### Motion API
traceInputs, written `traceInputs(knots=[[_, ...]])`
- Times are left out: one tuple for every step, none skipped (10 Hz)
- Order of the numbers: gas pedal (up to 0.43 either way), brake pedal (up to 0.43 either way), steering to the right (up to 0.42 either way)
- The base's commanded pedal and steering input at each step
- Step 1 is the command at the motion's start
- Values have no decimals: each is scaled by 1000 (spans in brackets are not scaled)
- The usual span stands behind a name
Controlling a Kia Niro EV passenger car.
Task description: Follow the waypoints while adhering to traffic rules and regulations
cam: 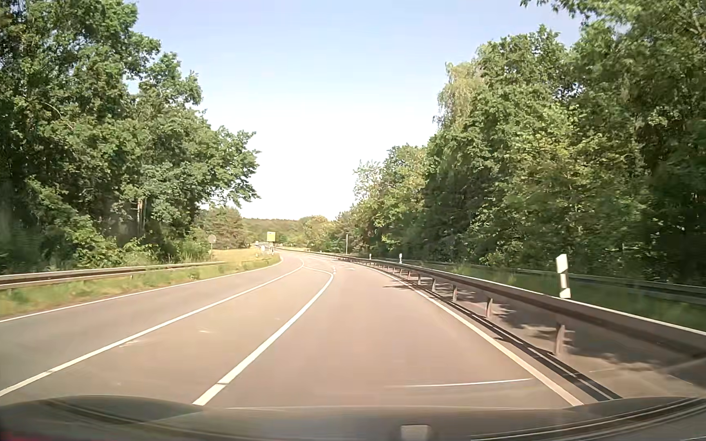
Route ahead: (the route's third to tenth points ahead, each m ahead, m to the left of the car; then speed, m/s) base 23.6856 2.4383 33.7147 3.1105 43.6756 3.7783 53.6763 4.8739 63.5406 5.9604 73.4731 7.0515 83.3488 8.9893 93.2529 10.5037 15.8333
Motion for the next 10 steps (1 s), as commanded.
traceInputs(knots=[[0, 30, -17], [0, 30, -17], [0, 24, -18], [0, 30, -18], [0, 30, -19], [0, 30, -19], [0, 30, -20], [0, 30, -20], [0, 30, -20], [0, 30, -20]])
